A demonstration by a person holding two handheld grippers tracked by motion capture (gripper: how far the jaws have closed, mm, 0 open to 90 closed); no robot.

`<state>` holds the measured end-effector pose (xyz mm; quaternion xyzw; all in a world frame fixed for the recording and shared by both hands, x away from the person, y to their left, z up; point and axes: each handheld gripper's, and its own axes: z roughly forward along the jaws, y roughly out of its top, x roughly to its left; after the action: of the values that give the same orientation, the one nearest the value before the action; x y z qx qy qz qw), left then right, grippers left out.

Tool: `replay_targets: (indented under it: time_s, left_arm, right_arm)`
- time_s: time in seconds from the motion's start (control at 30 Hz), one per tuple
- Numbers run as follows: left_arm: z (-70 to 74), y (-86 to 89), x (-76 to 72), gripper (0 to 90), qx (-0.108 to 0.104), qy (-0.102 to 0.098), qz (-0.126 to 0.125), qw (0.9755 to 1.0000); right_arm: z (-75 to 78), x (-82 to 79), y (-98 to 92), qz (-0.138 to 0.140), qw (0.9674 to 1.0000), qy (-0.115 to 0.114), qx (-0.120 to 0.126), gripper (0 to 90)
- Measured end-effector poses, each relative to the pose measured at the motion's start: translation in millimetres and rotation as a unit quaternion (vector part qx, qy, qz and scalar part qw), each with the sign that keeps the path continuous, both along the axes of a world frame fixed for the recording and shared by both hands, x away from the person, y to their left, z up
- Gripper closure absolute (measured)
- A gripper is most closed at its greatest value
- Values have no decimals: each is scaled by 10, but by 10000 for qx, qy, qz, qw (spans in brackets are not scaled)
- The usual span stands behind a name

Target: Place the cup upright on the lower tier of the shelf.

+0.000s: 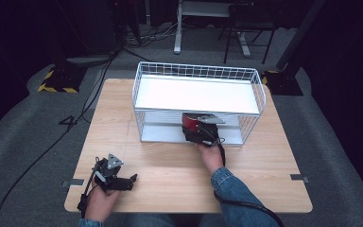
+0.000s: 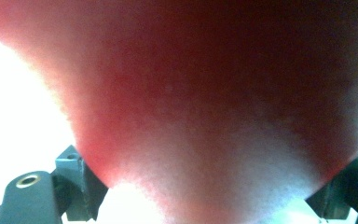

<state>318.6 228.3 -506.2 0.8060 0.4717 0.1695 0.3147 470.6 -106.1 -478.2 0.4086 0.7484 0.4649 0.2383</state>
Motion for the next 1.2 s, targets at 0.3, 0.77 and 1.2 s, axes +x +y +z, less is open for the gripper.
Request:
replay_targets:
  time_s: [0.3, 0.77, 1.2]
  left_arm:
    - [0, 0, 0, 2, 0, 1, 0, 10000]
    - [0, 0, 0, 2, 1, 0, 0, 10000]
    - [0, 0, 0, 2, 0, 1, 0, 10000]
  right_arm:
    - [-45, 85, 37, -91, 9999, 70, -32, 163]
    - [-10, 65, -38, 56, 10000, 43, -61, 147]
    - [72, -233, -271, 89, 9999, 52, -14, 146]
